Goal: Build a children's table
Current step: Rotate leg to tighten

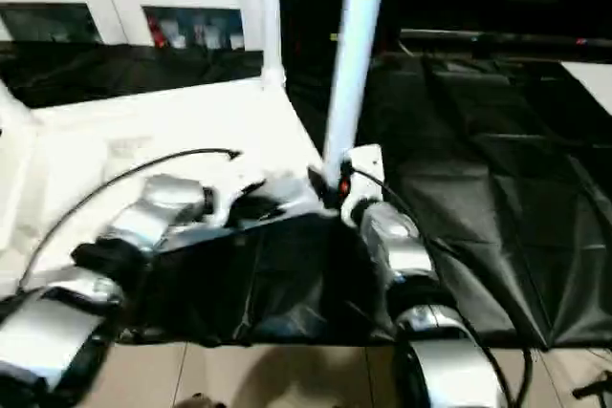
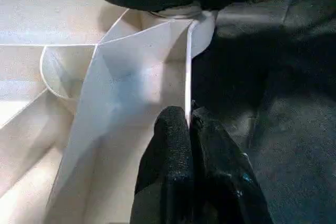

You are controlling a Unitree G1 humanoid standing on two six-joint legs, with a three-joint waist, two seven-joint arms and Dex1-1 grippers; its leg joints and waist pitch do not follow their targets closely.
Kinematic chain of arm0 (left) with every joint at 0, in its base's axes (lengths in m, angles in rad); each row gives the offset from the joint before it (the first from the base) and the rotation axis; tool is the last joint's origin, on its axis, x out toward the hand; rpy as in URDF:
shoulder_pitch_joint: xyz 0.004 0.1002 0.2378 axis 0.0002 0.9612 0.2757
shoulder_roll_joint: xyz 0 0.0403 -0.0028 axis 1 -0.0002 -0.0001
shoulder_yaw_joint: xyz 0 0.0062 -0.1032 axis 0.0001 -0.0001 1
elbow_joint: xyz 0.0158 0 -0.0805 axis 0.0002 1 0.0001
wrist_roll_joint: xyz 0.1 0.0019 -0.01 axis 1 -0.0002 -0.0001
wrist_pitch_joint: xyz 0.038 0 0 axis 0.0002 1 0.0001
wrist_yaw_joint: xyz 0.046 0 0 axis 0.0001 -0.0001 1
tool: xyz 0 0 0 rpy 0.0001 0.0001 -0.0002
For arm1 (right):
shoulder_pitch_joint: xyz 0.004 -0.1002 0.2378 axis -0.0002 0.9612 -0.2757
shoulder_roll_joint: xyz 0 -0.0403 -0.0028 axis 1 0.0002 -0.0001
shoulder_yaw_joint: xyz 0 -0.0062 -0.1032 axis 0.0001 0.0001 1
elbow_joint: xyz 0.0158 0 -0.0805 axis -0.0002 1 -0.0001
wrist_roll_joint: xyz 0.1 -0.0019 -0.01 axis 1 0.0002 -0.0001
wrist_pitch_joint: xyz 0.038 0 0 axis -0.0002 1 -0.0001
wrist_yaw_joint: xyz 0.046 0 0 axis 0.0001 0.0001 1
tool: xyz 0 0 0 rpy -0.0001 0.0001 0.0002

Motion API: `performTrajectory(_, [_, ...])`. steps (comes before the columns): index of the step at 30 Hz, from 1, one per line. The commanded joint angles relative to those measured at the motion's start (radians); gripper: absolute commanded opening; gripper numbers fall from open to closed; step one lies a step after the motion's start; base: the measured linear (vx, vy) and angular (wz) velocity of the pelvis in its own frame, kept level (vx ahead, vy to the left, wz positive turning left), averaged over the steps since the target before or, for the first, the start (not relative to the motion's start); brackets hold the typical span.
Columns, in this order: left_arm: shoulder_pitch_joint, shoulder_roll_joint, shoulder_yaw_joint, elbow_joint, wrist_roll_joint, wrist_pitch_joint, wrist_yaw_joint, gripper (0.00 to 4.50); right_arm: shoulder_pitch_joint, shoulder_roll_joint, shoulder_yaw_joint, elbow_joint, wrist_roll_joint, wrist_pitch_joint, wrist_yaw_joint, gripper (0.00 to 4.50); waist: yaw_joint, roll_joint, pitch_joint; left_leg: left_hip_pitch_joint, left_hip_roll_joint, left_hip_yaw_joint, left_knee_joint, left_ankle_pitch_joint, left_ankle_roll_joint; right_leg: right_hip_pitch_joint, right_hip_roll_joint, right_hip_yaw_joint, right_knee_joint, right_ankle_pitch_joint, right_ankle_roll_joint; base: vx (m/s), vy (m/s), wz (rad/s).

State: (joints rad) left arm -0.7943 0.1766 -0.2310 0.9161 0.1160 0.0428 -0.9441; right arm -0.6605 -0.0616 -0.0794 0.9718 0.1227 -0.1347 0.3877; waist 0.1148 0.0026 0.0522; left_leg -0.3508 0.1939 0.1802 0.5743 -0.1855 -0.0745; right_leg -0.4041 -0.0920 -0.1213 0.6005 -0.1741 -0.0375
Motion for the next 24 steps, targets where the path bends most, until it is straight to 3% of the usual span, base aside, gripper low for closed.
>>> performTrajectory(1, [-0.020, -0.050, -0.013, -0.007, 0.001, -0.014, 0.008, 0.00, 0.005, 0.055, 0.068, 0.050, -0.063, -0.054, 0.066, 2.96, -0.002, 0.000, -0.073, -0.002, 0.036, -0.009, -0.054, -0.120, 0.074, 0.065, -0.074, 0.064, -0.064, -0.140, -0.205, 0.000, 0.000, 0.00])
performTrajectory(5, [-0.015, -0.036, -0.016, -0.013, -0.003, -0.025, -0.018, 0.00, -0.003, 0.056, 0.057, 0.054, -0.039, -0.061, 0.111, 3.42, -0.004, 0.001, -0.071, -0.001, 0.039, -0.011, -0.056, -0.149, 0.070, 0.065, -0.075, 0.064, -0.068, -0.179, -0.202, 0.000, 0.000, 0.00])
performTrajectory(9, [-0.003, -0.007, -0.023, -0.022, -0.008, -0.052, -0.067, 0.00, -0.005, 0.037, 0.073, 0.046, -0.030, -0.080, 0.189, 3.68, -0.005, 0.001, -0.072, -0.004, 0.041, -0.011, -0.055, -0.142, 0.082, 0.069, -0.074, 0.063, -0.063, -0.156, -0.210, 0.000, 0.000, 0.00])
performTrajectory(14, [0.032, 0.068, -0.037, -0.063, -0.034, -0.094, -0.226, 0.00, 0.009, -0.033, 0.138, 0.014, -0.043, -0.083, 0.414, 3.68, -0.009, 0.005, -0.072, -0.008, 0.044, -0.009, -0.052, -0.142, 0.101, 0.069, -0.072, 0.061, -0.058, -0.123, -0.236, 0.000, 0.000, 0.00])
performTrajectory(20, [0.048, 0.131, -0.043, -0.083, -0.050, -0.115, -0.348, 0.00, 0.043, -0.093, 0.195, -0.064, -0.011, -0.036, 0.718, 3.68, -0.002, 0.006, -0.068, -0.003, 0.049, -0.010, -0.054, -0.179, 0.100, 0.065, -0.073, 0.063, -0.062, -0.175, -0.232, 0.000, 0.000, 0.00])
performTrajectory(24, [0.047, 0.173, -0.046, -0.074, -0.048, -0.136, -0.412, 0.00, 0.079, -0.142, 0.269, -0.148, 0.000, 0.016, 0.916, 3.68, 0.005, 0.004, -0.065, 0.003, 0.049, -0.010, -0.058, -0.212, 0.089, 0.062, -0.073, 0.064, -0.072, -0.241, -0.213, 0.000, 0.000, 0.00])
